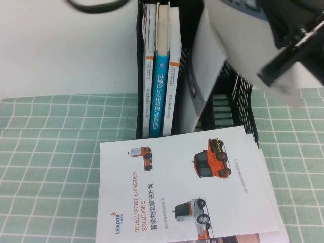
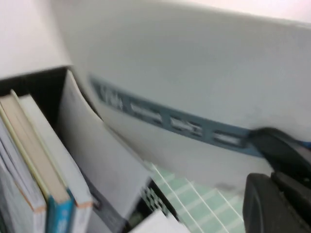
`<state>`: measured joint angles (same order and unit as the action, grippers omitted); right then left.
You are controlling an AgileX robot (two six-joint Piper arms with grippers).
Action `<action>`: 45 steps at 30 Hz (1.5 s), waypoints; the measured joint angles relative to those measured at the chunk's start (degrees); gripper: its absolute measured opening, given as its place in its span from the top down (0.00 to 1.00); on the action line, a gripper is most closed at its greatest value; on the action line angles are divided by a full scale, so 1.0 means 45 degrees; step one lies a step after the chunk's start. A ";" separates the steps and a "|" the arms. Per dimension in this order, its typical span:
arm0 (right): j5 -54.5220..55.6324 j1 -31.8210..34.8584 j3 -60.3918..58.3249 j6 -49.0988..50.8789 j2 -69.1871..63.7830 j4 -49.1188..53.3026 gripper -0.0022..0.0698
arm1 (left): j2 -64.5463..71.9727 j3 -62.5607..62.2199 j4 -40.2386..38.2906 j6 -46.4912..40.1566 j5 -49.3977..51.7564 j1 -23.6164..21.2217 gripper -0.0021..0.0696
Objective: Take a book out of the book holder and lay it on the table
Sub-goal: Pick up the right side book from the book shelf, then place the picked book on the book
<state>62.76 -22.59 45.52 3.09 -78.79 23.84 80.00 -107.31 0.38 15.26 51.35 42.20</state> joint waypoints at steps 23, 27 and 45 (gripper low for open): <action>-0.2809 -0.0587 -0.1488 0.8253 0.1502 1.5054 0.96 | -0.1058 0.0000 -0.3212 -0.2000 0.1434 0.2302 0.97; -0.3981 -0.1536 -0.1881 0.7106 0.1455 1.4717 0.96 | -0.1058 0.0000 -0.3238 -0.2000 0.1563 0.2333 0.97; -0.4602 -0.2286 -0.1881 0.2456 -0.2304 1.0380 0.64 | -0.0934 0.0654 0.0011 -0.2317 -0.0826 0.2354 0.97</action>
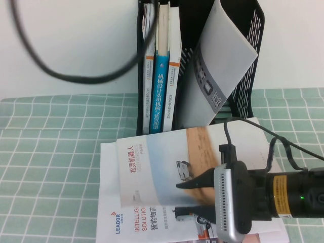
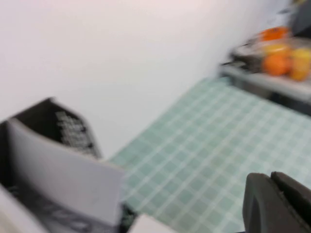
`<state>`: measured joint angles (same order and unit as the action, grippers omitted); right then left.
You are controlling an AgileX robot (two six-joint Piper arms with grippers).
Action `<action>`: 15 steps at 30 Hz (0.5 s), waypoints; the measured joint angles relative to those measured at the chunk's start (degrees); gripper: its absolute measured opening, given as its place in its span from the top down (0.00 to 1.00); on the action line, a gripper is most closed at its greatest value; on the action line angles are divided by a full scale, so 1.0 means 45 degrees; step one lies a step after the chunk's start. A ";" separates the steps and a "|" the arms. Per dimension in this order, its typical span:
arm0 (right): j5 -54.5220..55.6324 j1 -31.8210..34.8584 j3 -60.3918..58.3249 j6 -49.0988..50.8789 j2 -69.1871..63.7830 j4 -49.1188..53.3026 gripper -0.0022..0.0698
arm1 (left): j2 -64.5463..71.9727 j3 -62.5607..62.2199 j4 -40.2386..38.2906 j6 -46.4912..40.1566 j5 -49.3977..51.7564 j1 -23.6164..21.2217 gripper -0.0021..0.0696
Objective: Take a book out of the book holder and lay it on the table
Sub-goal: Place the picked book on the book
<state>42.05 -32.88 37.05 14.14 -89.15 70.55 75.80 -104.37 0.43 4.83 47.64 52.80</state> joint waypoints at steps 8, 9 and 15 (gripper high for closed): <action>0.2542 0.0000 0.0000 0.1437 -0.0176 0.0150 0.33 | -0.0566 0.1425 0.1813 0.0732 -0.0914 0.0000 0.97; 0.3241 0.0000 0.0000 0.1728 -0.0176 0.0326 0.33 | -0.0830 0.1771 0.1866 0.0753 -0.1179 0.0000 0.97; 0.5234 0.0000 0.0000 0.3374 -0.0176 0.1147 0.38 | -0.3027 0.4336 0.2081 0.0892 -0.2695 0.0000 0.97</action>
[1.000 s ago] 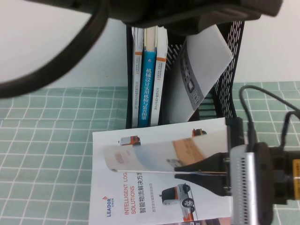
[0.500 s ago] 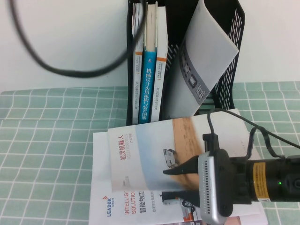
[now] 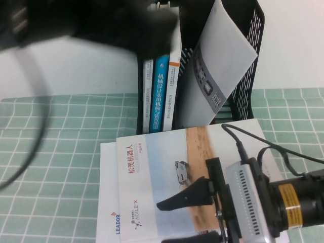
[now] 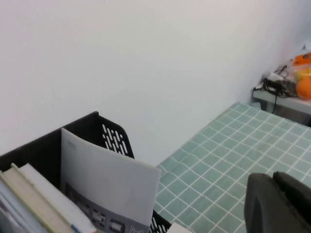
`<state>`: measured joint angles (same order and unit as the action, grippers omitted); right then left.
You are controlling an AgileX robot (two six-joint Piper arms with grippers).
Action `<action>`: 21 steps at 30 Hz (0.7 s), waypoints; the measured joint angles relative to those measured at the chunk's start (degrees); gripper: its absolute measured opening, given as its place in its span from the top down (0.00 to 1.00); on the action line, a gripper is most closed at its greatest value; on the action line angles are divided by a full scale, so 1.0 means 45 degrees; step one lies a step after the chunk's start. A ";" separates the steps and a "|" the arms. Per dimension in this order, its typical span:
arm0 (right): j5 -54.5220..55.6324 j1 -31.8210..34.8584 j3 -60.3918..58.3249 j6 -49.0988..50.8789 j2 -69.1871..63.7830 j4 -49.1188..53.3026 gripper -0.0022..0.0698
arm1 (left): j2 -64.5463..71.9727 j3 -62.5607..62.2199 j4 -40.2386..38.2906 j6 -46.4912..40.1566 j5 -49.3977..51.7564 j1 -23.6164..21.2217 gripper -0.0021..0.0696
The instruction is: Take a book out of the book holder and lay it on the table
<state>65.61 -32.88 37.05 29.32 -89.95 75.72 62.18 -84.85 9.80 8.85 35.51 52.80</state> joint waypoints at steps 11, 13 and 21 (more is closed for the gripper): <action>-1.4125 0.1319 0.1567 -0.3838 0.2968 -0.7015 0.95 | -0.4289 0.6089 0.6955 0.8935 -0.0776 0.0000 0.97; -1.6930 0.1643 0.2068 -0.4921 0.3032 -0.8840 0.96 | -0.4736 0.7027 0.8659 1.1202 -0.0776 0.0000 0.97; -2.0515 0.2108 0.2283 -0.7705 0.2042 -1.3917 0.97 | -0.5223 0.9898 1.0495 1.6305 -0.1144 0.0000 0.97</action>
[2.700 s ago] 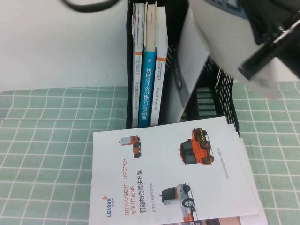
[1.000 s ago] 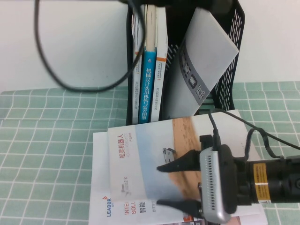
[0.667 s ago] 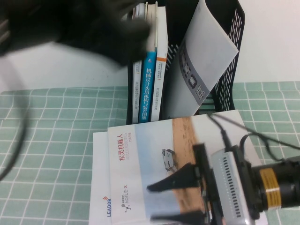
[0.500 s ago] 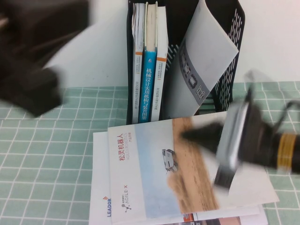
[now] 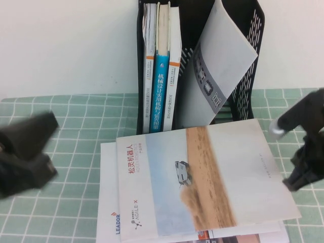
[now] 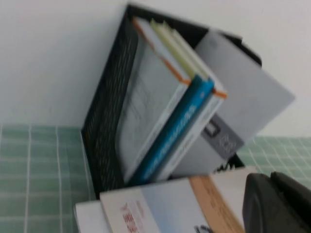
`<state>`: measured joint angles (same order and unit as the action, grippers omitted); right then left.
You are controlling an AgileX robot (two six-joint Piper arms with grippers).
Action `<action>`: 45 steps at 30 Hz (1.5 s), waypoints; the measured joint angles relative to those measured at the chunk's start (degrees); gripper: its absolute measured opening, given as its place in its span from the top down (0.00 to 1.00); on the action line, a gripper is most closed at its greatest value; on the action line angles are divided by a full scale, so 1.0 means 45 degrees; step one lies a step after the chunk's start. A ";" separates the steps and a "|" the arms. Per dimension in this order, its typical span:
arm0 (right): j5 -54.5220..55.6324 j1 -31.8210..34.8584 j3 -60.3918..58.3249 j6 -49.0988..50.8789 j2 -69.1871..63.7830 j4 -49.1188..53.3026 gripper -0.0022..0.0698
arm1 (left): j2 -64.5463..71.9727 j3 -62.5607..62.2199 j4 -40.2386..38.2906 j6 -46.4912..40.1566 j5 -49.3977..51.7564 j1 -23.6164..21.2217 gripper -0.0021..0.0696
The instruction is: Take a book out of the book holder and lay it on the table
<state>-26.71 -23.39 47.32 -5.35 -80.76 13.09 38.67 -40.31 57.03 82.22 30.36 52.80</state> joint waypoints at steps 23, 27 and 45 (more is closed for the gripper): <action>-0.1352 -0.0015 0.0000 -0.5023 0.2875 -0.5085 0.97 | -0.1544 0.1218 0.1921 0.1708 -0.1131 0.0000 0.97; -0.2329 -0.0015 0.0000 -0.5081 0.5553 -0.4368 0.97 | -0.2540 0.1218 0.2971 0.0831 -0.1228 0.0000 0.97; -0.0903 -0.0015 -0.5700 -0.4349 1.3737 -0.4738 0.97 | -0.3657 0.1218 0.3681 -0.0599 -0.2684 0.0000 0.97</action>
<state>-30.78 -23.46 21.67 -24.92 -18.94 -8.23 22.22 -34.83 73.59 79.52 18.29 52.80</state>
